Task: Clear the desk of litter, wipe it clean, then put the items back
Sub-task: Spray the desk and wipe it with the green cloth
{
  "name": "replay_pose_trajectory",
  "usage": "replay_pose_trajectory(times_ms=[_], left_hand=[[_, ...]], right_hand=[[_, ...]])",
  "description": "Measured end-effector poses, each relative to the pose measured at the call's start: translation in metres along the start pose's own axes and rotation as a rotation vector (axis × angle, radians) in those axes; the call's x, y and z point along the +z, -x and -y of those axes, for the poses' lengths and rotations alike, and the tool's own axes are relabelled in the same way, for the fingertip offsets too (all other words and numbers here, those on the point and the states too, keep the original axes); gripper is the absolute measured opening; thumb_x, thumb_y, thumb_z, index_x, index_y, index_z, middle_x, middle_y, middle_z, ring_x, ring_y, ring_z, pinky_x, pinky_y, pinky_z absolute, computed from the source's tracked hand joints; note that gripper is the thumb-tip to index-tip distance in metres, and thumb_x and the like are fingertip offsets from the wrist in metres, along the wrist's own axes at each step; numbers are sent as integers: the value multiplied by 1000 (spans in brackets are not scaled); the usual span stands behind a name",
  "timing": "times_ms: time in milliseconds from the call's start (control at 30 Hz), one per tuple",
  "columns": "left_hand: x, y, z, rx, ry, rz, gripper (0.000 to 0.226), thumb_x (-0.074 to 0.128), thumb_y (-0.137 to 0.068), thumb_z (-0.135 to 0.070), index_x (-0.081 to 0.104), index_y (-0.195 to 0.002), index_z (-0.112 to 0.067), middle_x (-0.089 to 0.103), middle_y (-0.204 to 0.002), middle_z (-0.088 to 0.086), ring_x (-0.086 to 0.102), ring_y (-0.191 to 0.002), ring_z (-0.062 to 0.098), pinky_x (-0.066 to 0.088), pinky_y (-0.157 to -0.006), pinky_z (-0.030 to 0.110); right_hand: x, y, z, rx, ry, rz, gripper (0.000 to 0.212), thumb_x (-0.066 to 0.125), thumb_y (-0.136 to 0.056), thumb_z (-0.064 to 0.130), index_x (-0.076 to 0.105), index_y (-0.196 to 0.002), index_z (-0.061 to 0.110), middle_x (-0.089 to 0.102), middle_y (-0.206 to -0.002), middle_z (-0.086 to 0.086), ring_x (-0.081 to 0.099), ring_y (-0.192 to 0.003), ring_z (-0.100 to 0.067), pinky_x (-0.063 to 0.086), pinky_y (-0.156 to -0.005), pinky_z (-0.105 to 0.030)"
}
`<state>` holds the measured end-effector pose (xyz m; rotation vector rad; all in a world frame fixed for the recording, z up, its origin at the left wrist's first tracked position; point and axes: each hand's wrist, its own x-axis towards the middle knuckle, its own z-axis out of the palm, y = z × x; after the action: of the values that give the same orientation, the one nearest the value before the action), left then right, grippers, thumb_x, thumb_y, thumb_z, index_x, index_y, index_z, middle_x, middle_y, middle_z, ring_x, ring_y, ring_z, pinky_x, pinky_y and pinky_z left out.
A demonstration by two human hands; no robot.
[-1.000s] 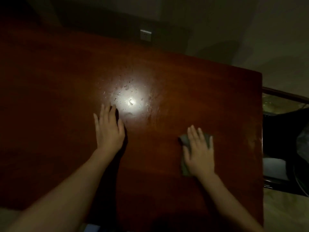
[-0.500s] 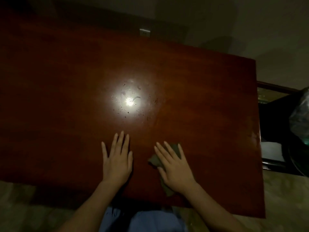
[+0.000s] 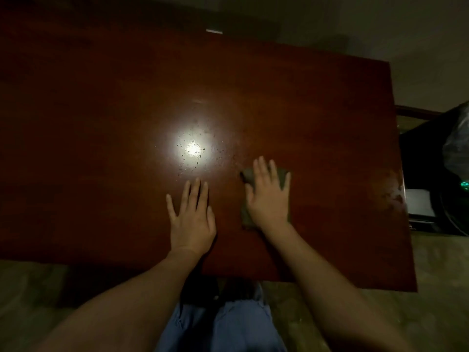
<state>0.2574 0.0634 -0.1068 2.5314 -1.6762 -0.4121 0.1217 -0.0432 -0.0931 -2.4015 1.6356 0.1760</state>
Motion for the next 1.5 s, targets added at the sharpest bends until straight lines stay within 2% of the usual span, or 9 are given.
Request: replay_pose_trajectory(times_ms=[100, 267, 533, 700, 867, 1033, 1200, 1367, 1500], left_hand=[[-2, 1, -1, 10, -5, -4, 61, 17, -91, -35, 30, -148, -16, 26, -156, 2, 12, -145, 16, 3, -115, 56], [-6, 2, -1, -1, 26, 4, 55, 30, -98, -29, 17, -151, -20, 11, -159, -1, 1, -147, 14, -6, -116, 53], [-4, 3, 0, 12, 52, -49, 56, 26, -95, -30, 25, -149, -18, 18, -158, 1, 8, -147, 17, -5, -115, 53], [-6, 4, -2, 13, 40, -43, 54, 36, -98, -24, 24, -150, -18, 17, -158, 1, 6, -147, 16, -4, -116, 52], [-11, 3, -6, -13, 85, -41, 52, 36, -98, -24, 26, -149, -18, 21, -157, 1, 8, -147, 15, -4, -117, 51], [-17, -3, -11, -98, 214, -160, 44, 47, -94, -12, 46, -137, -7, 46, -142, 9, 35, -136, 22, 11, -116, 50], [-25, -25, -38, -93, 239, -195, 40, 44, -94, -14, 51, -133, -5, 50, -138, 11, 39, -134, 26, 15, -114, 49], [-32, -63, -65, -106, 249, -172, 41, 44, -95, -15, 49, -135, -6, 46, -142, 10, 33, -138, 25, 14, -115, 48], [-39, -112, -93, -77, 244, -178, 46, 37, -92, -21, 50, -133, -8, 47, -141, 9, 34, -137, 26, 17, -114, 49]], right_hand=[[18, 58, 18, -266, 17, 30, 61, 32, -90, 42, 42, -143, 15, 39, -150, 0, 33, -140, -22, 27, -110, -59], [25, 114, -51, -462, 98, 118, 62, 36, -93, 42, 25, -149, 19, 23, -156, 4, 18, -144, -17, 10, -113, -53], [6, 35, -34, 274, -28, 3, 62, 26, -100, 42, 6, -153, 16, 2, -161, -1, -1, -148, -19, -4, -115, -54], [28, 80, 27, -218, 40, 33, 63, 20, -93, 46, 16, -150, 19, 17, -157, 1, 17, -146, -22, 12, -114, -59], [37, 136, -49, -511, 103, 123, 65, 35, -91, 47, 25, -150, 22, 23, -156, 5, 18, -144, -17, 11, -112, -53], [9, 106, -147, -146, 50, 78, 63, 27, -93, 48, 19, -151, 23, 14, -157, 7, 17, -145, -17, 1, -117, -46], [-19, -9, -129, 186, -12, 14, 60, 24, -101, 45, 5, -153, 20, 3, -161, 3, -2, -148, -16, -2, -118, -54], [-24, -58, -76, -171, 59, 75, 61, 18, -98, 47, -1, -151, 22, -4, -158, 3, -2, -147, -18, 0, -116, -56], [-19, -26, -96, -584, 130, 151, 62, 31, -92, 46, 32, -147, 18, 31, -154, 1, 25, -143, -19, 21, -111, -59]])
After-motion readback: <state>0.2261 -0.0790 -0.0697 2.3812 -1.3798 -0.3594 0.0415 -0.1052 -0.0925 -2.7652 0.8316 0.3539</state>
